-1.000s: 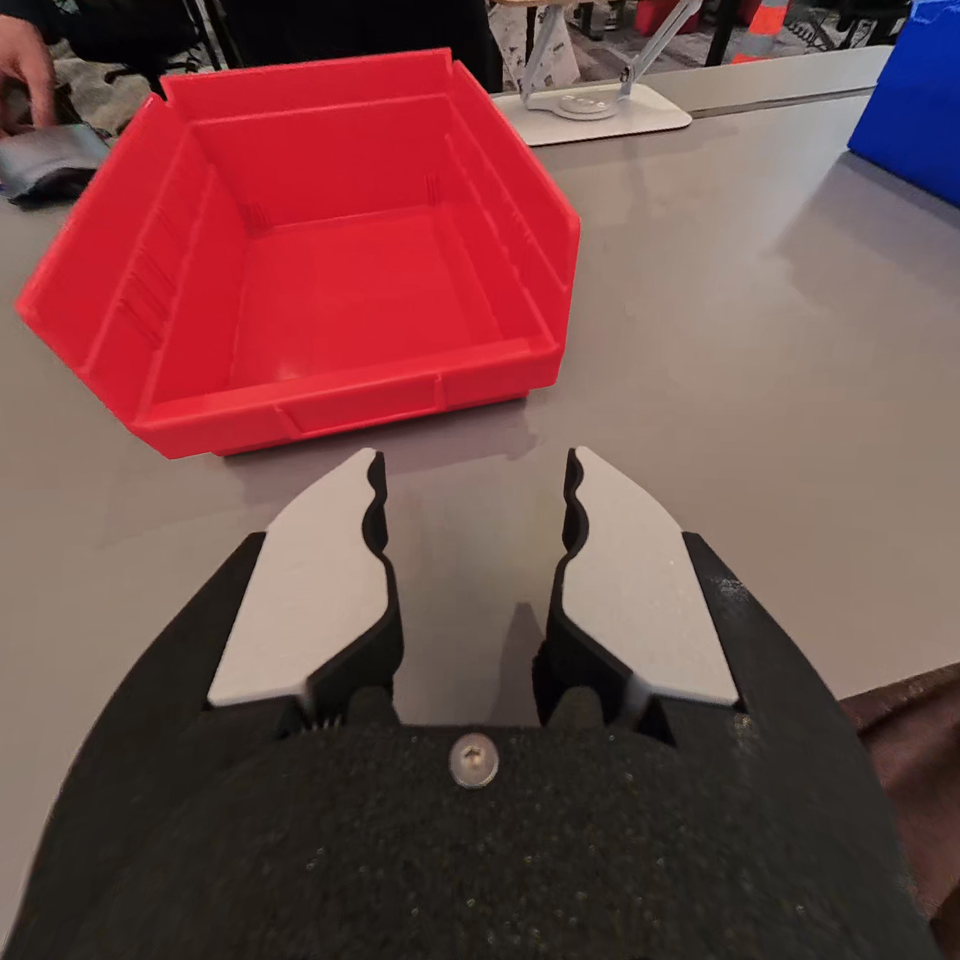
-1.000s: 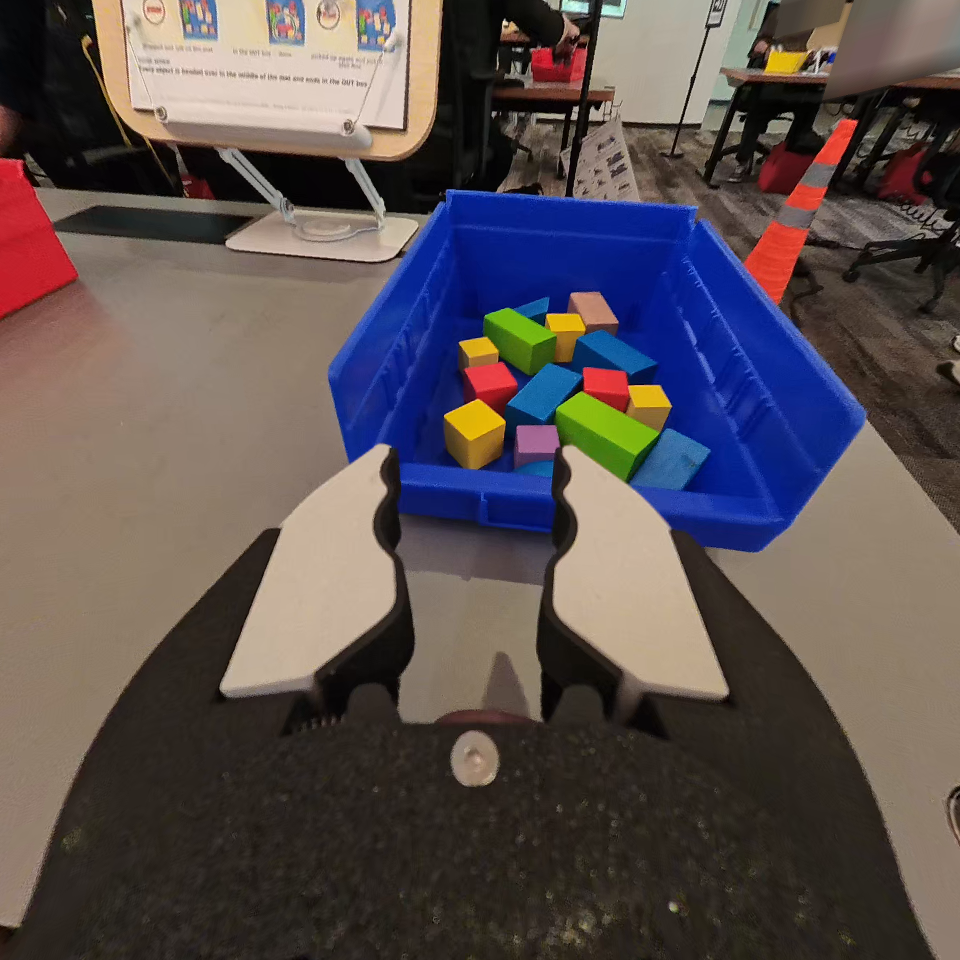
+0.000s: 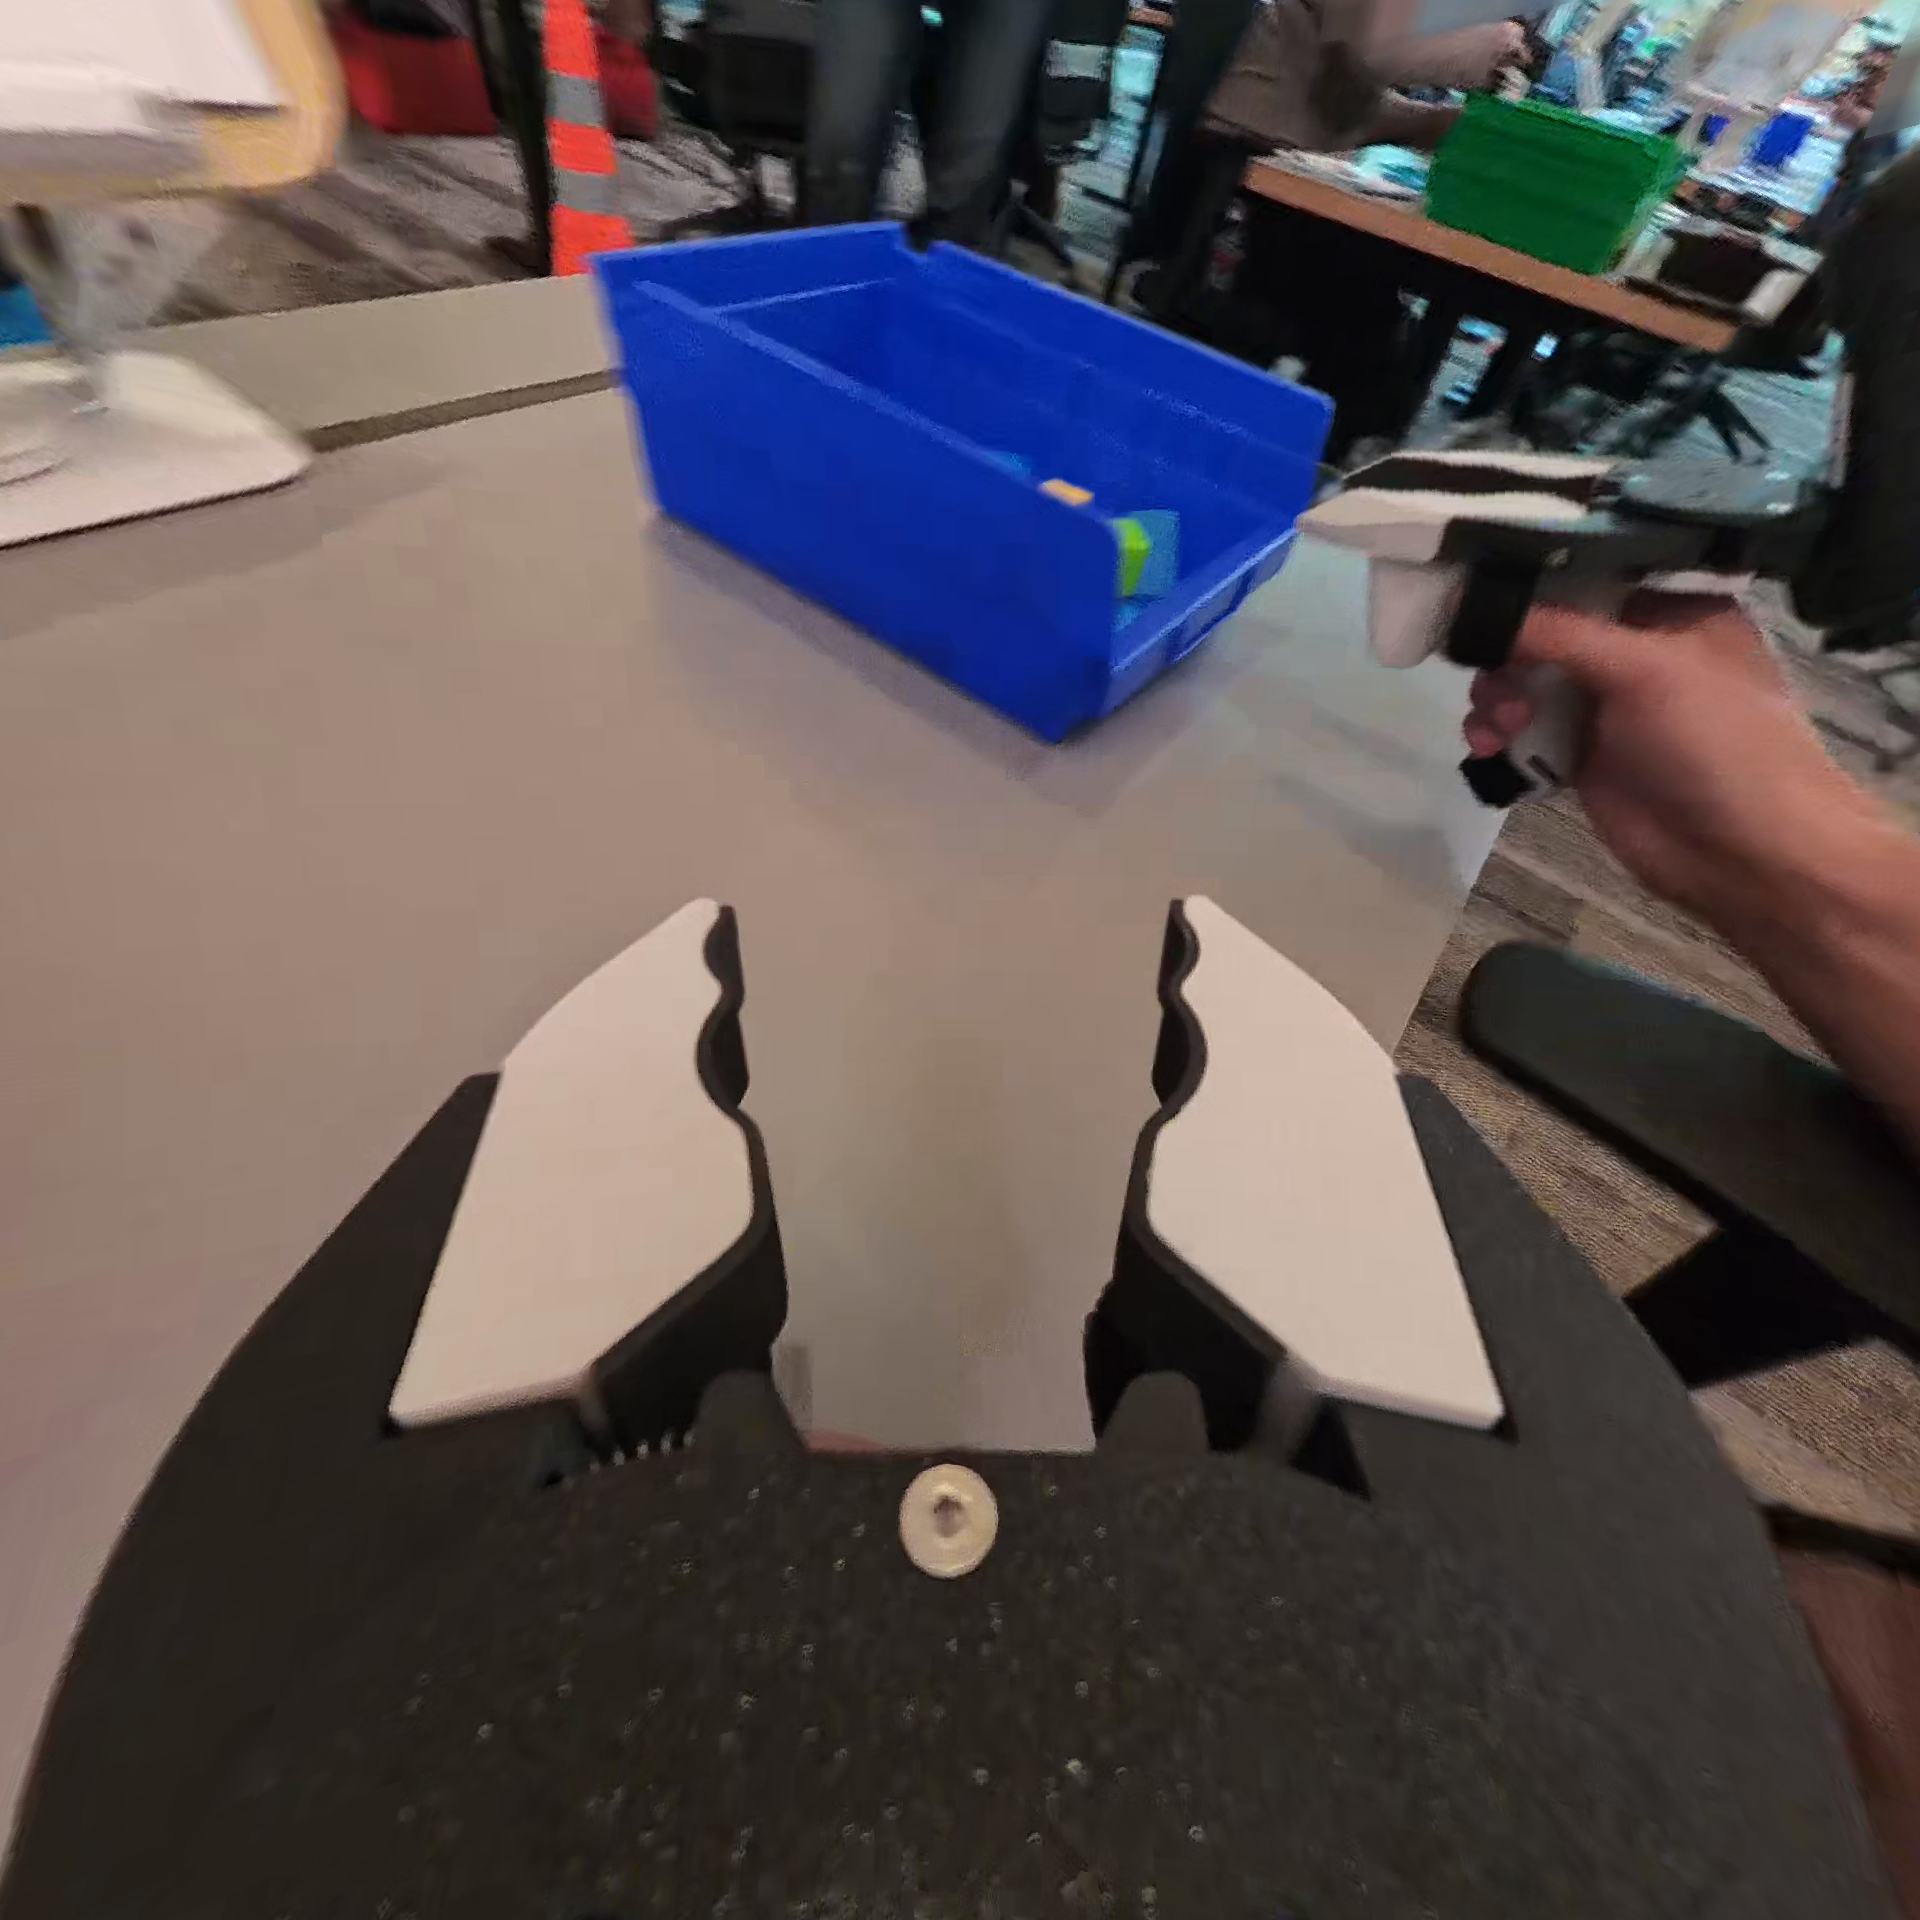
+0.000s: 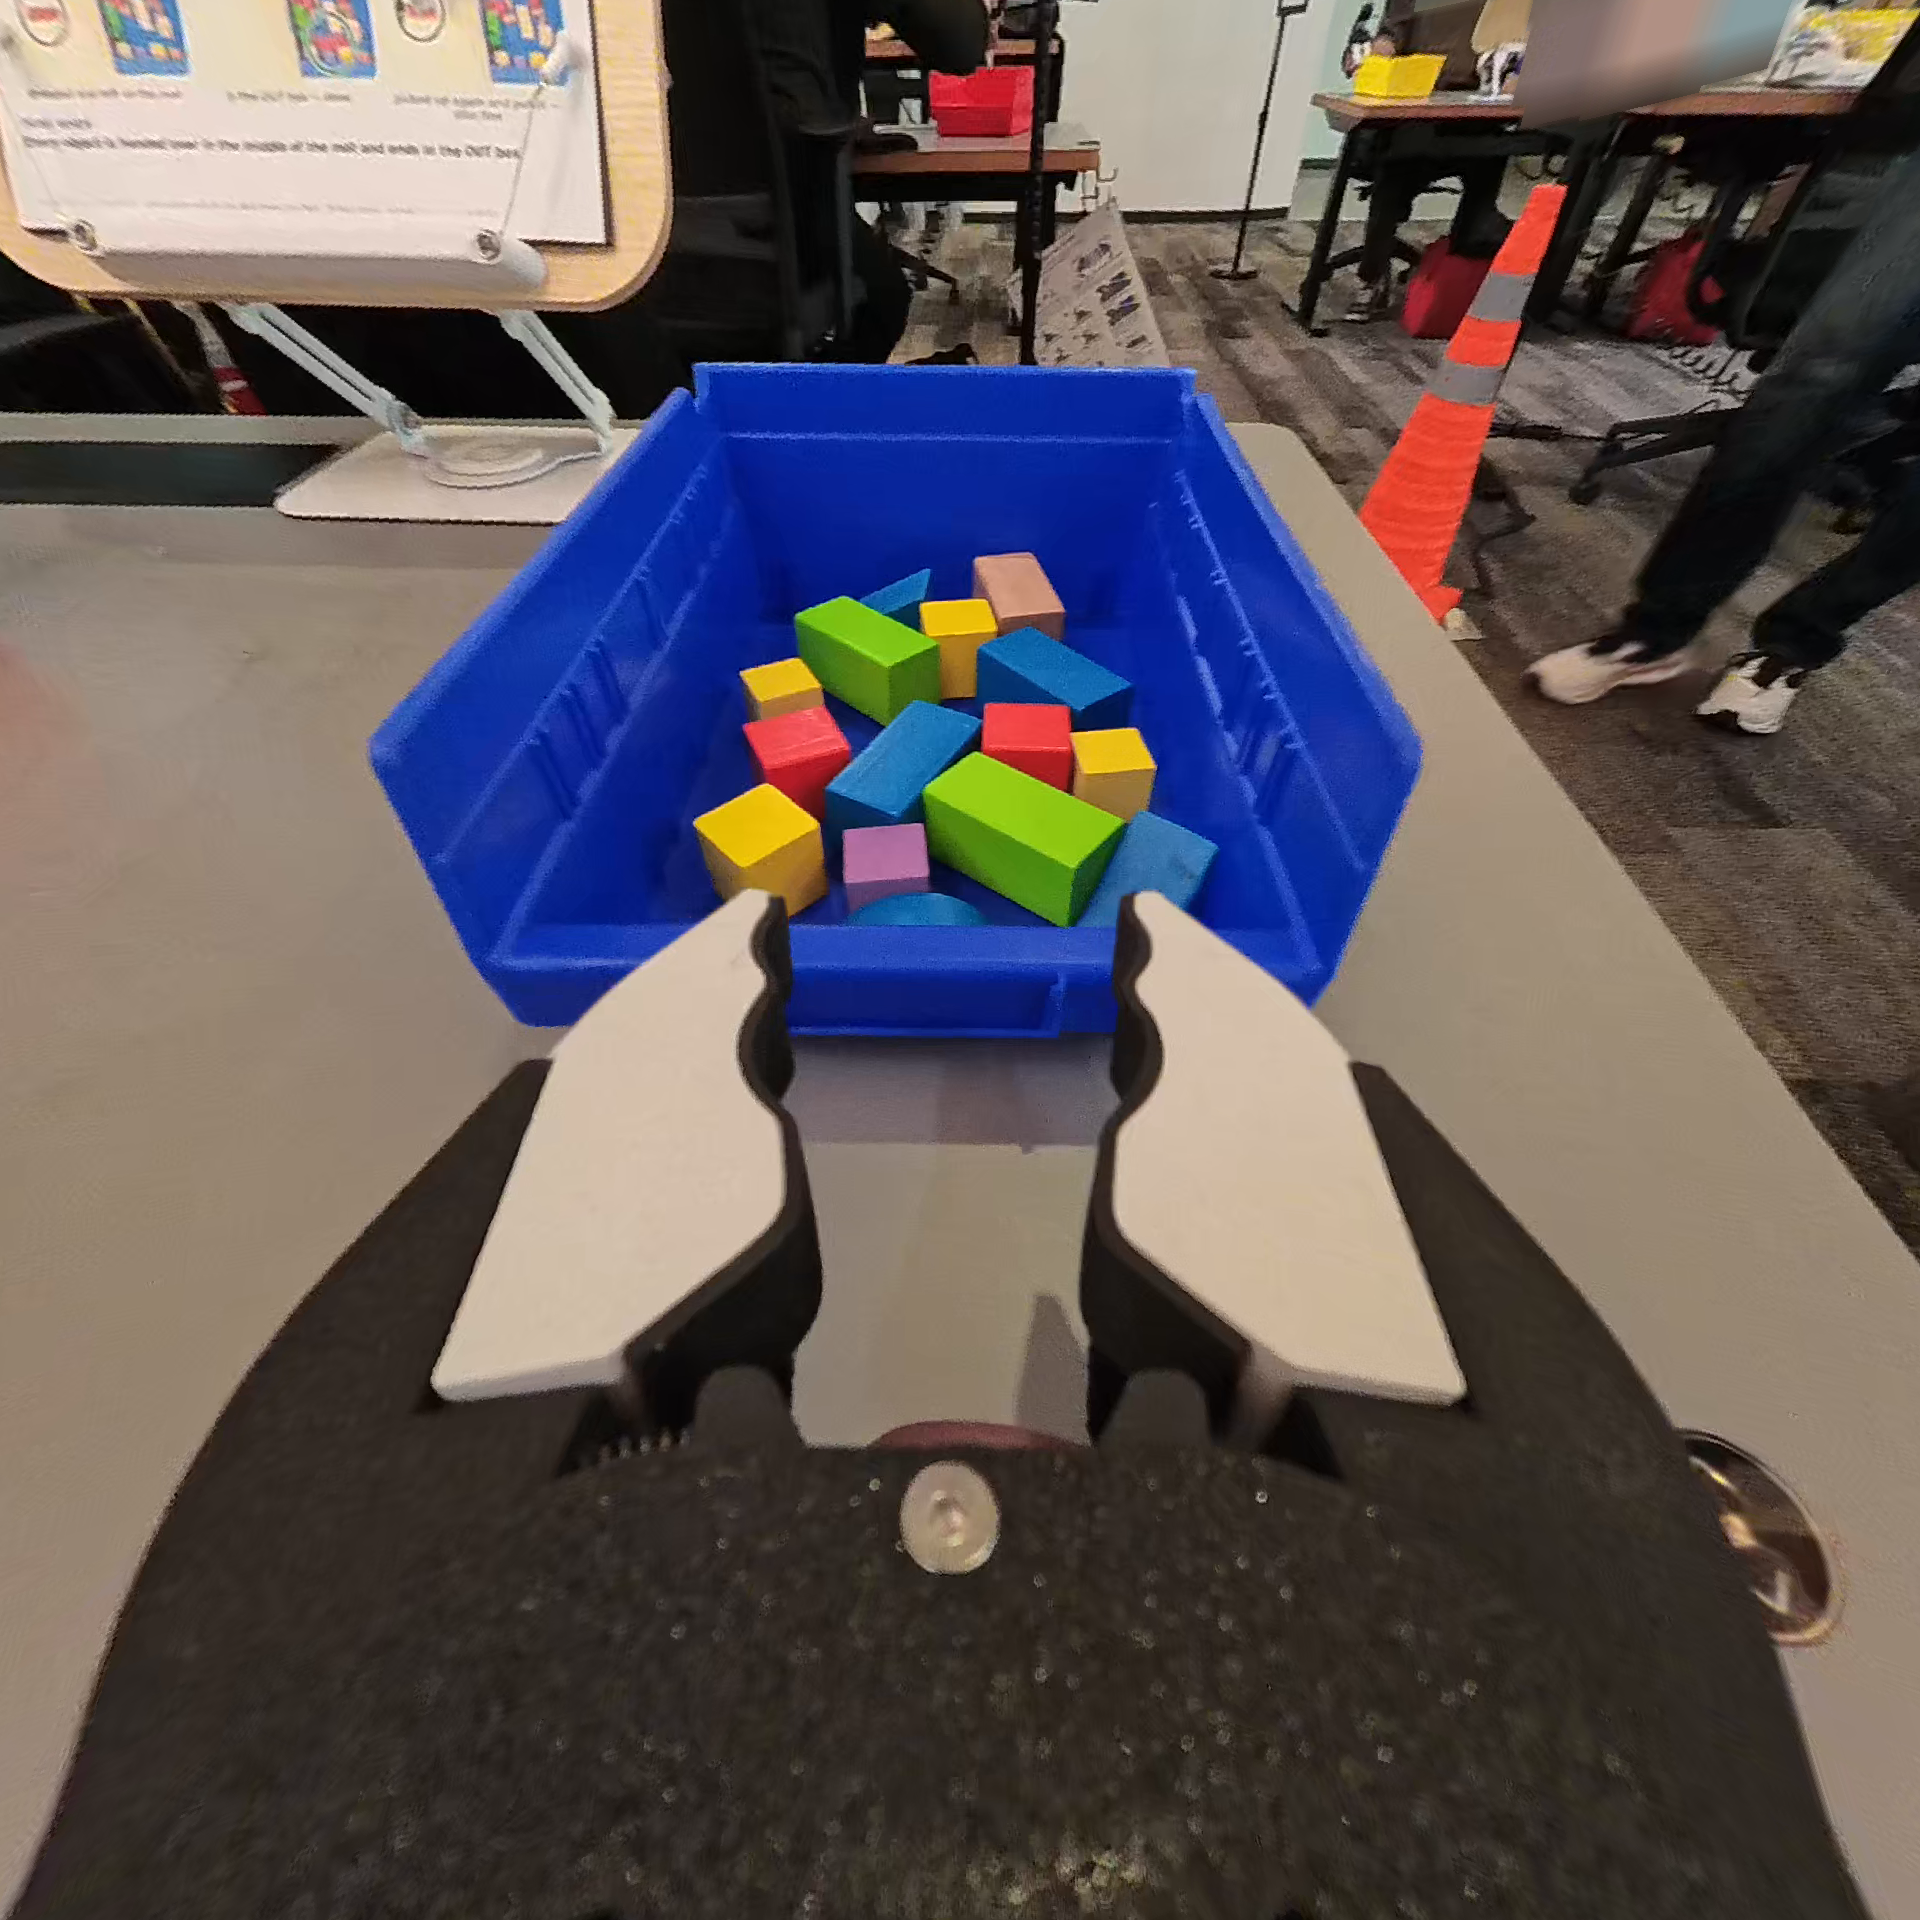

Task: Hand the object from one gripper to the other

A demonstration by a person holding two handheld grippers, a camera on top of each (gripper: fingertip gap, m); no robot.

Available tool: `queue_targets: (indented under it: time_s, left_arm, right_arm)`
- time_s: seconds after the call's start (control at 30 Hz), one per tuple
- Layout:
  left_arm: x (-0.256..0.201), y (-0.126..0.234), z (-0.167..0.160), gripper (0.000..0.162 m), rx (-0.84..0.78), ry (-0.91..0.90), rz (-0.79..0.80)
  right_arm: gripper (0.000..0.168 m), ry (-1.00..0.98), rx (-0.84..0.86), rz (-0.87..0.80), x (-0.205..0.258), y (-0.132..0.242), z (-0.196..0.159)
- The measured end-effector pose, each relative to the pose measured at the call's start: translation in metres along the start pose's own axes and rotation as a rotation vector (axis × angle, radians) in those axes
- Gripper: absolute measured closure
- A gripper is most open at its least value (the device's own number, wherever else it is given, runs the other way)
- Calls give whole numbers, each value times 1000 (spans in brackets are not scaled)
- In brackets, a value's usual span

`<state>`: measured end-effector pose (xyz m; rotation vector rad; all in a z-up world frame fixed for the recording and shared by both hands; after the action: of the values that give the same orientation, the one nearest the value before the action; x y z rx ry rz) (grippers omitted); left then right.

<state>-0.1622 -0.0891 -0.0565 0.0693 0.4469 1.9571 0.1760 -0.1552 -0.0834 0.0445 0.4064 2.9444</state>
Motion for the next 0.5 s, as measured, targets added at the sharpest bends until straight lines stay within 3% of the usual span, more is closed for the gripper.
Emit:
queue_targets:
  time_s: [0.13,0.27,0.37,0.5]
  left_arm:
    - [-37,-108,30,85,85,53,-70]
    - [-39,-197,43,80,135,63,61]
    - [-35,-233,37,90,223,95,128]
    - [-26,-236,33,110,193,136,238]
  right_arm:
    - [107,-26,13,-45,-12,1,-4]
    - [104,-41,26,-109,-25,4,-7]
    - [104,-71,49,-164,-33,3,-9]
    - [101,-118,83,-190,-33,-2,-11]
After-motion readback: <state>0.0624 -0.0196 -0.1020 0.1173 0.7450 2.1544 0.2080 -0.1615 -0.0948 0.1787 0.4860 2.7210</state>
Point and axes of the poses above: each gripper's, where its closed fingertips meet, y back along the fingers, z out of its top, x = y × z across the jaws, the point moved 7 cm from there along y, back along the fingers
